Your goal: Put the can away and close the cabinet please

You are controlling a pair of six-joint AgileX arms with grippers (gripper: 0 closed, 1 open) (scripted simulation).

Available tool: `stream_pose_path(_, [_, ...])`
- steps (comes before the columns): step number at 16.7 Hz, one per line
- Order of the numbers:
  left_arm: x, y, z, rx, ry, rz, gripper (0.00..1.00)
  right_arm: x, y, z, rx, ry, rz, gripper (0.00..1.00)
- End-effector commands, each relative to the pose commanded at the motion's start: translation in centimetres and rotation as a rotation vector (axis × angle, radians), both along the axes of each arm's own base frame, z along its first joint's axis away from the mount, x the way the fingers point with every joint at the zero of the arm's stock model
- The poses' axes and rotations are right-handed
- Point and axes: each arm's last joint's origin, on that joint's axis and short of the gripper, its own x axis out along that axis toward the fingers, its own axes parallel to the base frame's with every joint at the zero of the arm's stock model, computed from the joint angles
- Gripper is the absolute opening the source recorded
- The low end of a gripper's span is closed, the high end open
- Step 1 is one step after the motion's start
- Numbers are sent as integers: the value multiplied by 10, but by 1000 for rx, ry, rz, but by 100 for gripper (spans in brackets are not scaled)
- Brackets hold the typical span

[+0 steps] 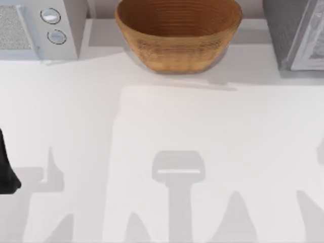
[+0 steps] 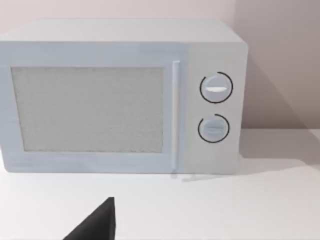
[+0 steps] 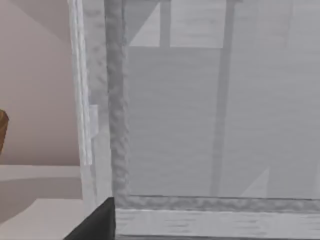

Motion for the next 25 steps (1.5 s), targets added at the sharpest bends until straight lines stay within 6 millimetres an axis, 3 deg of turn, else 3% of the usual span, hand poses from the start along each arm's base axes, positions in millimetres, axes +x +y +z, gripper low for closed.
stream_pose_path(5, [0,0,0,0,0,0,100,20,-69,-7,8,26,-9,100])
stream_pose_path(8, [0,0,0,0,0,0,100,19,-108,-22,17,37,-10,100])
stream_pose_path(11, [0,0,0,0,0,0,100,13,-136,-36,18,39,-7,100])
stream_pose_path(14, [0,0,0,0,0,0,100,8,-147,-42,14,37,-5,100])
stream_pose_path(20, [0,0,0,0,0,0,100,10,-148,-40,18,39,-2,100])
stream_pose_path(25, [0,0,0,0,0,0,100,26,-182,-5,21,39,2,100])
